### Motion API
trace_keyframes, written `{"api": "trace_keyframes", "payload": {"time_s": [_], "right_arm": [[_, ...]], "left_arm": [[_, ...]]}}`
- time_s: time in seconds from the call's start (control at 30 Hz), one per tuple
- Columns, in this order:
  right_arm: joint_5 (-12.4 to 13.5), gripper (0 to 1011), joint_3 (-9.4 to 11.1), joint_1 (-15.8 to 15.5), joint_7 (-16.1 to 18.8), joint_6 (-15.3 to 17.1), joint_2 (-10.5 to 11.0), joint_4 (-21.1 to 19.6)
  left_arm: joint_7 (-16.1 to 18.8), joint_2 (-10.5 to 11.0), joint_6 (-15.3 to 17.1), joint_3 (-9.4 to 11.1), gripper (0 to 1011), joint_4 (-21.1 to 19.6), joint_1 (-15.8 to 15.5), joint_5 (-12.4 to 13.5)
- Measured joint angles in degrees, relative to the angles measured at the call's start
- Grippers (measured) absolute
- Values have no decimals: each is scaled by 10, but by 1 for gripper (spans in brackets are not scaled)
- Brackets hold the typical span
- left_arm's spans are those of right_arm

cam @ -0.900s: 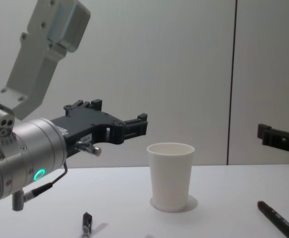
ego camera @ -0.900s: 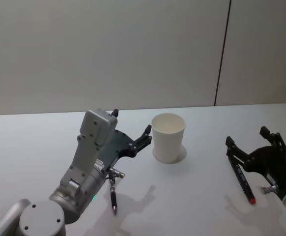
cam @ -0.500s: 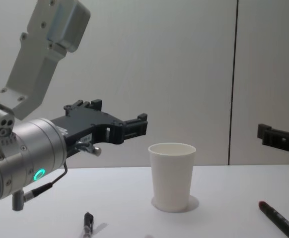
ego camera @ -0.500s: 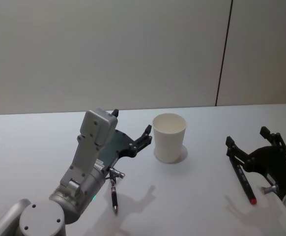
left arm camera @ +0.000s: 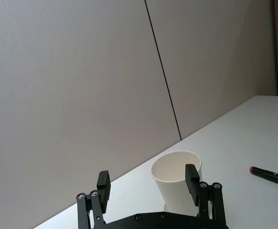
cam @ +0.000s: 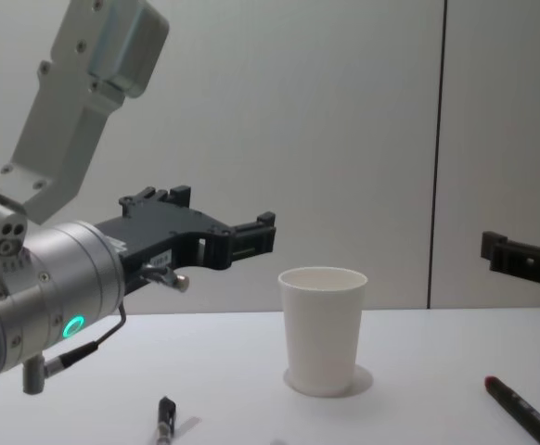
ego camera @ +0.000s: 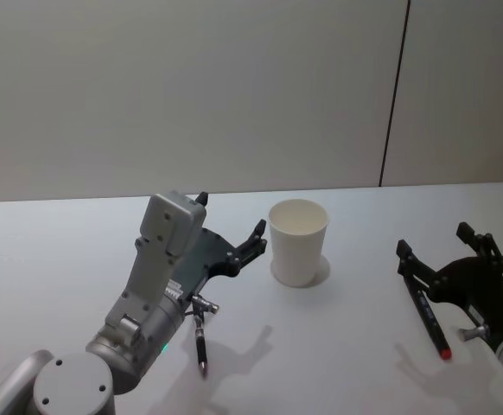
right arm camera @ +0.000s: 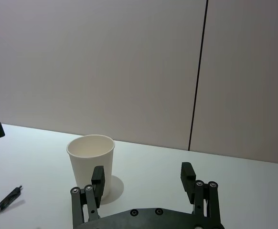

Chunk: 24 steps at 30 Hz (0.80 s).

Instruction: Place the pen into the pen holder.

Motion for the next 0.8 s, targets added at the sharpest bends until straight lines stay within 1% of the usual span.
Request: {"api": "trace_keyframes", "payload": {"time_s": [0.33, 0.5, 0.57, 0.6, 0.7, 0.73, 0.8], "right_arm": [[-4, 1001, -1, 2, -1, 5, -3, -1], [-19, 1001, -8, 10, -7, 25, -13, -4], [-28, 1001, -11, 14, -13, 40, -19, -6], [-28, 1001, -11, 14, -13, 40, -19, -6], [-38, 1001, -14, 21, -22, 64, -28, -10], [-38, 1001, -14, 21, -22, 64, -28, -10], [-43, 1001, -16, 26, -28, 81, -33, -12]], "left_arm": [[0, 0, 0, 0, 1000, 0, 0, 0], [0, 0, 0, 0, 1000, 0, 0, 0], [0, 0, 0, 0, 1000, 0, 0, 0], [0, 0, 0, 0, 1000, 0, 0, 0], [0, 0, 0, 0, 1000, 0, 0, 0], [0, 0, 0, 0, 1000, 0, 0, 0], [0, 0, 0, 0, 1000, 0, 0, 0]]}}
